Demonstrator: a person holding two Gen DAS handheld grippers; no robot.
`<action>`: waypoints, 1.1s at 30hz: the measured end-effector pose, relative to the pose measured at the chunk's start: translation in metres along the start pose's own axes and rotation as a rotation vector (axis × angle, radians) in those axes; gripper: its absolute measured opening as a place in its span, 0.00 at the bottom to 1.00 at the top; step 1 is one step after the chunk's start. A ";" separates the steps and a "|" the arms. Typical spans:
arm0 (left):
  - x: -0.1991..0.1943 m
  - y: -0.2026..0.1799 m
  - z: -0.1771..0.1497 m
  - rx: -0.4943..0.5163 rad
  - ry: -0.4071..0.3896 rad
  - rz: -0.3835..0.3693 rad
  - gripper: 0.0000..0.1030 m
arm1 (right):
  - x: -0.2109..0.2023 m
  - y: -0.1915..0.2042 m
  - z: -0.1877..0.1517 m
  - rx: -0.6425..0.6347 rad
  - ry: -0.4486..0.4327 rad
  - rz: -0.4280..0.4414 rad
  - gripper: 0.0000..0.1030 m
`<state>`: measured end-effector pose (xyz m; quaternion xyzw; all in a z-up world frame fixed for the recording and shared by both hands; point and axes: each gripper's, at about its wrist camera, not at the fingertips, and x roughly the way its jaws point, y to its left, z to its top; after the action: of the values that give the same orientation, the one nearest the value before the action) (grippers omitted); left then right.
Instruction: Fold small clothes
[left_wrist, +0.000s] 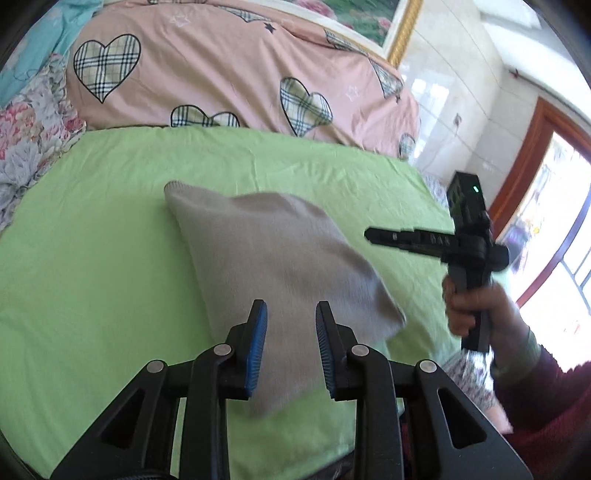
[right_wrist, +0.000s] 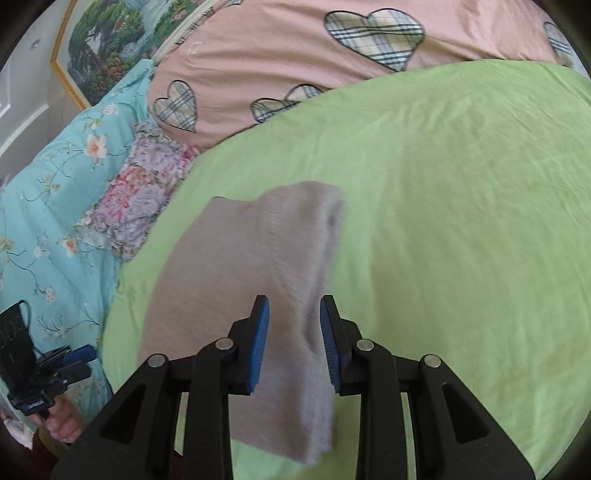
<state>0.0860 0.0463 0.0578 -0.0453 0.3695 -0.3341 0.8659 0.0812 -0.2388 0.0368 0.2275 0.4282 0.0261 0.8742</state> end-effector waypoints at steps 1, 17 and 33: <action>0.010 0.003 0.006 -0.018 0.003 0.002 0.27 | 0.006 0.007 0.004 -0.006 0.005 0.007 0.29; 0.096 0.040 -0.001 -0.158 0.103 -0.025 0.11 | 0.094 -0.026 0.017 0.013 0.147 -0.031 0.25; 0.036 0.014 -0.057 -0.140 0.094 -0.037 0.11 | 0.016 0.011 -0.041 -0.106 0.087 -0.020 0.33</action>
<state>0.0730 0.0451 -0.0100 -0.0967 0.4312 -0.3250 0.8361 0.0621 -0.2095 0.0082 0.1751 0.4663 0.0499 0.8657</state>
